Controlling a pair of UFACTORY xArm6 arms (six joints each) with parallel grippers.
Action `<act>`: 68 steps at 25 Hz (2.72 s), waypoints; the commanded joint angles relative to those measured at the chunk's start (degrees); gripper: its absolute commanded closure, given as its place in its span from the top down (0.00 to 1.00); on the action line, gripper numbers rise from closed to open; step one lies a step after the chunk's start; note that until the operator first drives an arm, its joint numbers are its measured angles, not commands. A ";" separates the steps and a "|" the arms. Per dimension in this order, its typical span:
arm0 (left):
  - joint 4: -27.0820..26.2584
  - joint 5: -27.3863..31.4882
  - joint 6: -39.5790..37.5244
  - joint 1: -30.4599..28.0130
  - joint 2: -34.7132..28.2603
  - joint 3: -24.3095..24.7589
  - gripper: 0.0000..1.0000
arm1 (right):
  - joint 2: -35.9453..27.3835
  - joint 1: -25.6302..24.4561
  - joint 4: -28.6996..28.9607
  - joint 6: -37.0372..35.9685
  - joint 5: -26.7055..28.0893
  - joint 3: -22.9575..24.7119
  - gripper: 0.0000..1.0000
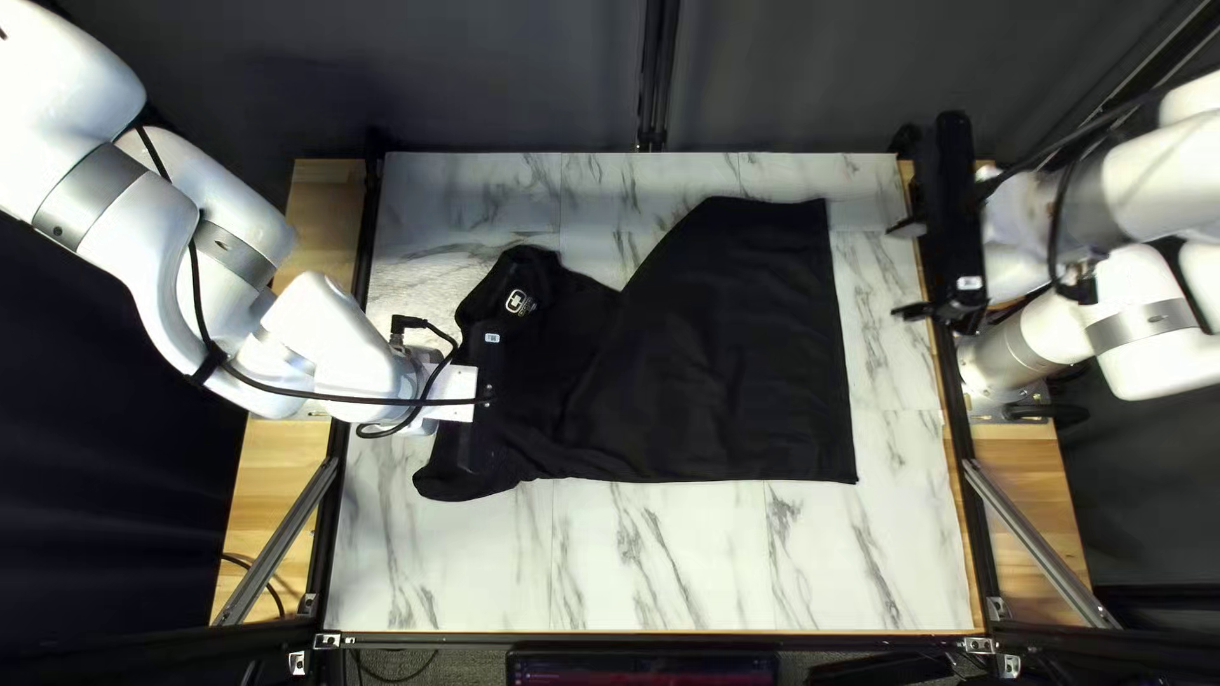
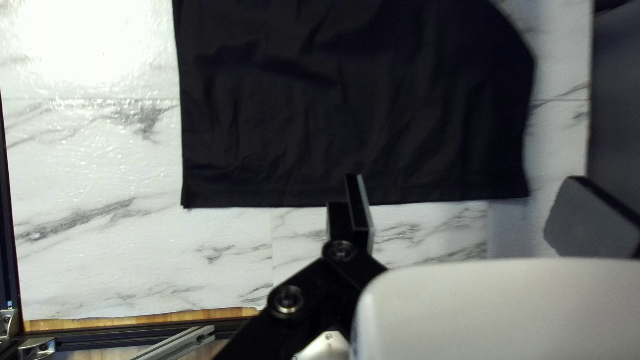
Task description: Fold t-shirt
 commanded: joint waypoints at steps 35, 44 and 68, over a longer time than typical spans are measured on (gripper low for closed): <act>0.16 -1.10 0.38 0.75 -0.17 0.64 0.00 | 45.13 21.50 7.98 27.67 -26.67 2.35 1.00; -0.05 -1.57 0.82 1.20 -0.65 1.34 0.00 | 52.19 22.09 10.00 26.53 -33.86 3.57 1.00; -0.07 -2.44 0.64 1.28 -0.92 2.31 0.00 | 56.90 20.15 13.58 22.14 -38.82 4.65 0.55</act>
